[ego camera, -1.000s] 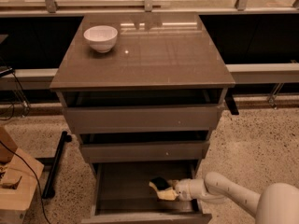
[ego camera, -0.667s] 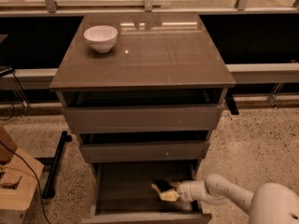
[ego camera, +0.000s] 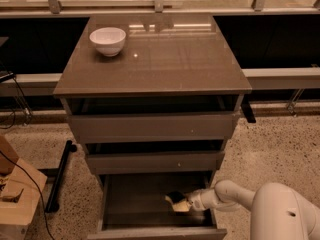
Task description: Place sponge into bottom drawer
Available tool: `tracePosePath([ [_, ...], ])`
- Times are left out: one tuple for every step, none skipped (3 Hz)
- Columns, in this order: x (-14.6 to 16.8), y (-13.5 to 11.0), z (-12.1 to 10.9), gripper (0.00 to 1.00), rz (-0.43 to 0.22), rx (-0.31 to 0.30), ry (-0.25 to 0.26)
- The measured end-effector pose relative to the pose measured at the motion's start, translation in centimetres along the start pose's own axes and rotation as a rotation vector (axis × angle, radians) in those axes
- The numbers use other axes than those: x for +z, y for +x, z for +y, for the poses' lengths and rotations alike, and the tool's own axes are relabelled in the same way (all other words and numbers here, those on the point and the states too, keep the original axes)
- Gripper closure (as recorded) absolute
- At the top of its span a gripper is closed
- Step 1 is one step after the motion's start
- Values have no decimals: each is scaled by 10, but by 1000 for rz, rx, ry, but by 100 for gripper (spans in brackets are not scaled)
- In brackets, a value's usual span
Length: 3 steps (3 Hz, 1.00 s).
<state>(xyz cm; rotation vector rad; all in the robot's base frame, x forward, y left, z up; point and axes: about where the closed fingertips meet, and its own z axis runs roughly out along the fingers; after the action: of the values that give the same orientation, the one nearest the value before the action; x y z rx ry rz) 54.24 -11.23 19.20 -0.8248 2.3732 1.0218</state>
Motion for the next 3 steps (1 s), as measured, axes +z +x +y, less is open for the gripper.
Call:
tracePosePath([
  [2,1,1,36,-1,3,-4],
  [4,2,3,11,0,3,-8],
  [6,2,4,0,1,4,-11],
])
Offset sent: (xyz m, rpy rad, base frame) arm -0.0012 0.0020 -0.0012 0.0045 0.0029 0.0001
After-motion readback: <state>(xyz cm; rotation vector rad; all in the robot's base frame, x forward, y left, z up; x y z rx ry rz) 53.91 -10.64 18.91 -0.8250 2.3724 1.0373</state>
